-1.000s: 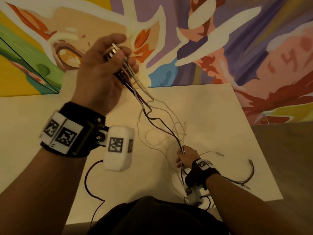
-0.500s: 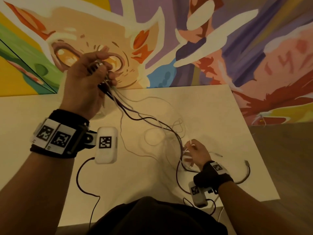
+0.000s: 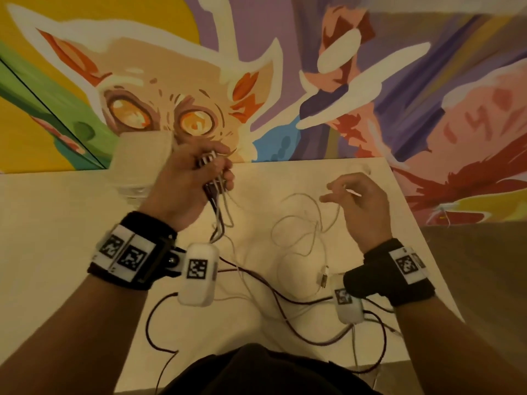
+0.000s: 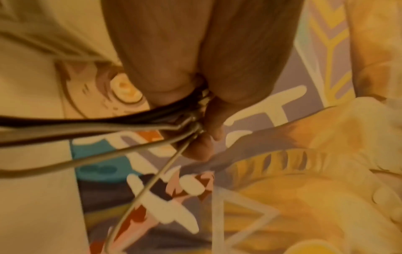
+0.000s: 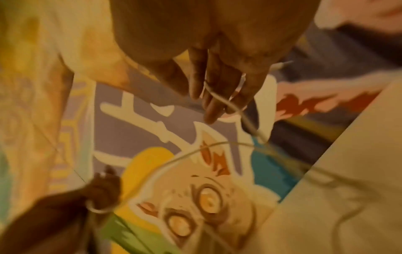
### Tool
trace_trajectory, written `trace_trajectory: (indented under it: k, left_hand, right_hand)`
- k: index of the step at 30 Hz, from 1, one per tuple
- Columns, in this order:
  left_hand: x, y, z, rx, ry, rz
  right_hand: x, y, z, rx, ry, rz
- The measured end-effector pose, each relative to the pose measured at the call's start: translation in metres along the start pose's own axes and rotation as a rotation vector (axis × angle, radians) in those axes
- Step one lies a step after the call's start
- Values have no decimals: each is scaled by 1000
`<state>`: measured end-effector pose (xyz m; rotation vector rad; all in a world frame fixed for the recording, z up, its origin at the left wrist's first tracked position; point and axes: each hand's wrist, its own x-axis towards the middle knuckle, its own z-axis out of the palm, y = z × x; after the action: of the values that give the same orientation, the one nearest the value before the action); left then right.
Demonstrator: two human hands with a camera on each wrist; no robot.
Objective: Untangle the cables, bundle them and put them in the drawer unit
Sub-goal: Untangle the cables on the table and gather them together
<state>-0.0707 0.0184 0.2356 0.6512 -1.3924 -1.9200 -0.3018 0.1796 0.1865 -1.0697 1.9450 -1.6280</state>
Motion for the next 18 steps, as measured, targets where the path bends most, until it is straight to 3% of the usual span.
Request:
trace_trajectory:
  k: [4, 9, 13, 18]
  left_hand:
    - [1, -19, 26, -120, 31, -93]
    - [2, -25, 35, -275, 192, -156]
    - [1, -25, 32, -381, 256, -180]
    - [-1, -30, 29, -500, 315, -248]
  right_hand:
    - [-2, -31, 33, 72, -133, -55]
    - [-15, -46, 59, -31, -234, -156]
    - [-23, -43, 68, -26, -210, -176]
    - [-24, -44, 68, 63, -46, -235]
